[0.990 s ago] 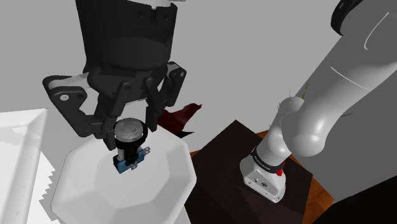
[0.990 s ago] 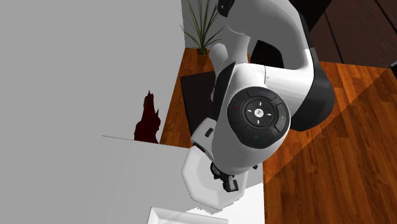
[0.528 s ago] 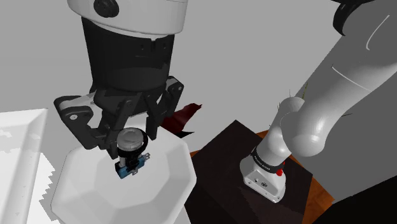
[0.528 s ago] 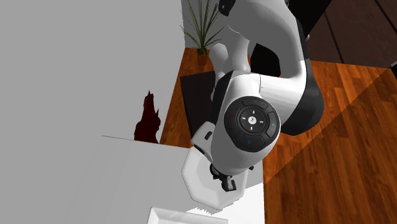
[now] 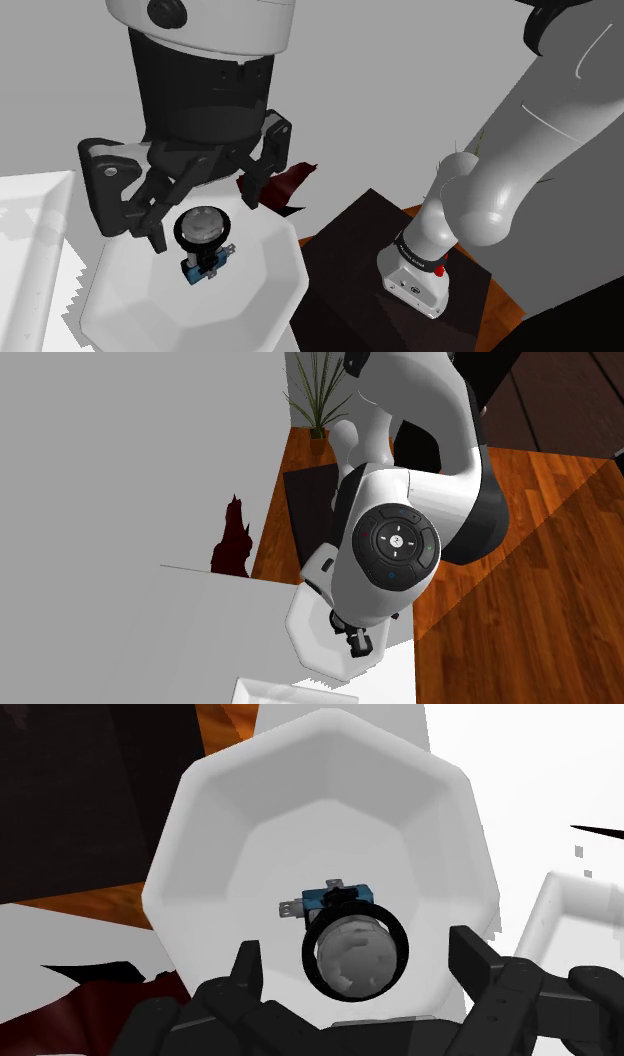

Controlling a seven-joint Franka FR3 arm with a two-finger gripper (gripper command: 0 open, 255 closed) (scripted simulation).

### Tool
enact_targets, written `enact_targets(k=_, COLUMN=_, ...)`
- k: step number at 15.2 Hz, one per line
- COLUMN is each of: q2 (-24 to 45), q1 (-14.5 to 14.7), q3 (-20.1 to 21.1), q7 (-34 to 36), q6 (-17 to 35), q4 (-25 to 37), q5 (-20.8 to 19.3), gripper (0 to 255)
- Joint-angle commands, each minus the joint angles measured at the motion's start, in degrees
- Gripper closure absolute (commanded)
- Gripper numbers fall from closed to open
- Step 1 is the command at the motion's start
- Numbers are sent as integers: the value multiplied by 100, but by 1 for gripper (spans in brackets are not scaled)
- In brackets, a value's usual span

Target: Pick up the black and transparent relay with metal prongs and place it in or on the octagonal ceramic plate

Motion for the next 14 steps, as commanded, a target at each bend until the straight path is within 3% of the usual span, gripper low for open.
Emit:
enact_targets(k=1, q2=0, q1=0, q3=0, q7=0, q6=0, q4=0, q5=0, gripper=0)
enact_targets(k=6, q2=140, q1=-14, q3=10, q7=76, q6=-744, q4=857, q5=-96, gripper=0)
enact_targets(k=14, q2=140, q1=-14, q3=10, q7=76, q6=-744, q4=857, q5=-96, gripper=0)
